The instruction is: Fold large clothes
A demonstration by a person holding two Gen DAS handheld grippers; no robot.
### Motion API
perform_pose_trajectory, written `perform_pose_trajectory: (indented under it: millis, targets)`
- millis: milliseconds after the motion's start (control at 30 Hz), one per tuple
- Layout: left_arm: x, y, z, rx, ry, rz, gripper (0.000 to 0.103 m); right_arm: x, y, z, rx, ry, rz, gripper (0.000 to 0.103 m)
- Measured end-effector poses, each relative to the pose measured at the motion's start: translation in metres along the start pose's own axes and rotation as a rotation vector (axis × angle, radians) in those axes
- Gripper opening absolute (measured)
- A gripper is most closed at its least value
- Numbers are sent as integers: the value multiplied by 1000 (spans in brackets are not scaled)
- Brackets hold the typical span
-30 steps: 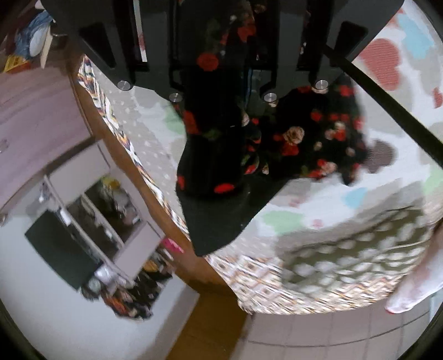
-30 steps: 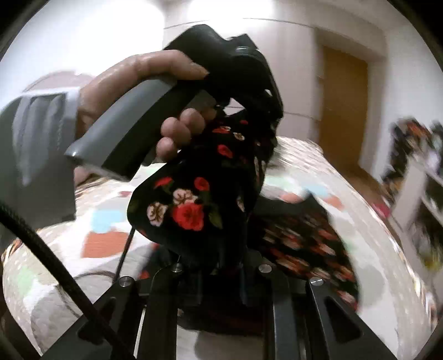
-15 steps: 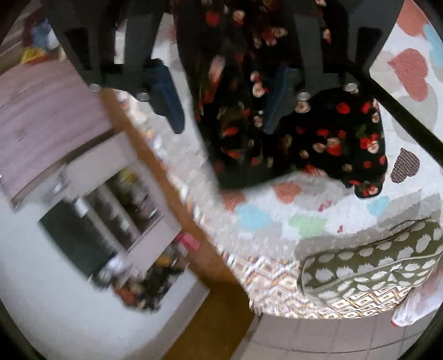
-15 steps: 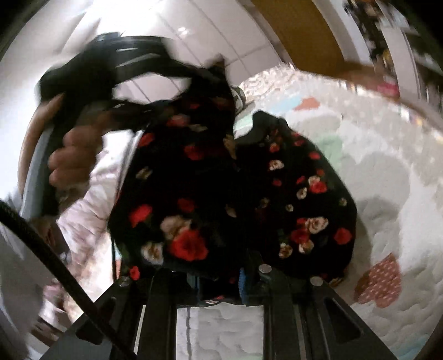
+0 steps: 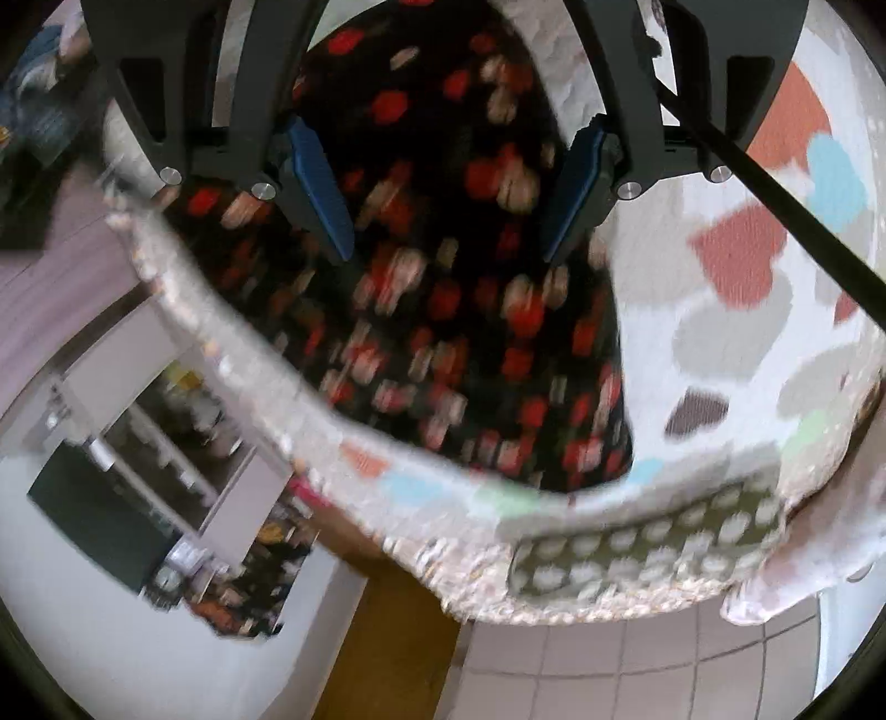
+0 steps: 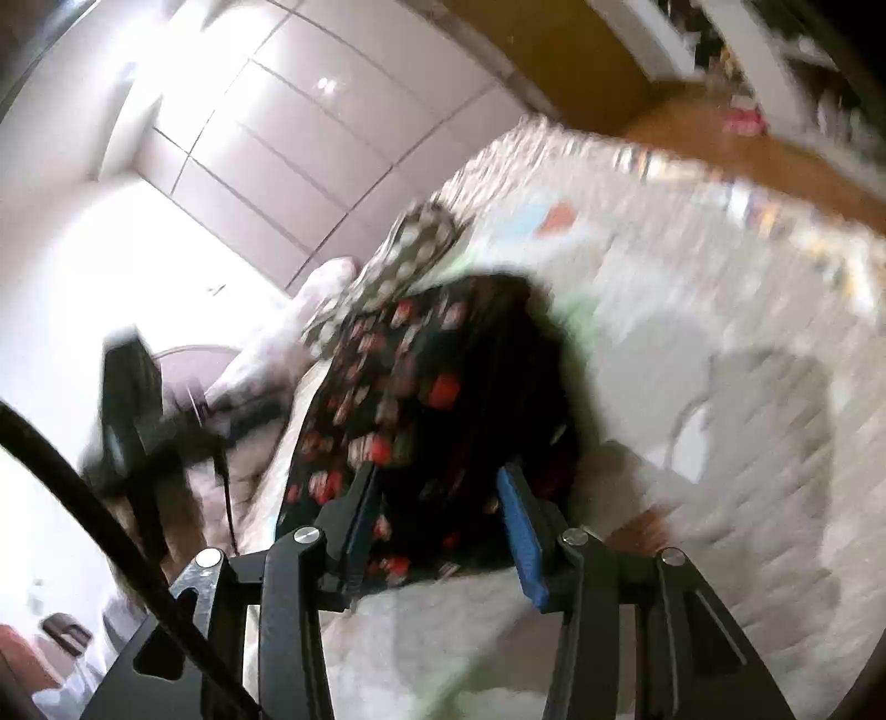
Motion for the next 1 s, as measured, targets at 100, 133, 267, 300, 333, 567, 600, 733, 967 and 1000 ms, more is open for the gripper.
perform_pose_trajectory:
  millis: [100, 133, 267, 300, 333, 567, 600, 733, 967, 1000]
  targets:
    - [-2, 22, -12, -29, -110, -52, 68, 6, -25, 4, -22, 81, 58, 55]
    - [-4, 25, -13, -37, -131, -69, 68, 6, -35, -2, -17, 106, 81, 55]
    - [-14, 29, -15, -70, -184, -89, 68, 26, -61, -34, 51, 115, 157, 54]
    - [-14, 30, -14, -77, -187, -87, 68, 29, -66, -45, 74, 111, 167, 54]
    - [-14, 29, -11, -83, -184, -80, 68, 31, -71, -60, 107, 129, 177, 54]
    - [-5, 35, 14, -102, -42, -14, 68, 21, -58, -121, 304, 282, 218, 8]
    - [-3, 35, 17, -112, -45, -8, 68, 24, -59, -116, 295, 259, 227, 8]
    - [-2, 40, -2, -70, -76, -17, 69, 16, -72, -91, 205, 267, 215, 8]
    - [-2, 47, -22, -61, -104, -1, 75, -12, -43, -125, 268, 404, 248, 8]
    - [-1, 47, -21, -57, -98, 3, 75, -13, -45, -124, 264, 397, 232, 8]
Point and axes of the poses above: each gripper's, at about its wrist camera, not at the fingertips, and z roughly against the way its jaws point, x to its left, y to its underside, the point moved 5 cm from there along -z, roughly the way its jaws point, and after that the axes turned 6 degrees about x, right-handed, at the moved point
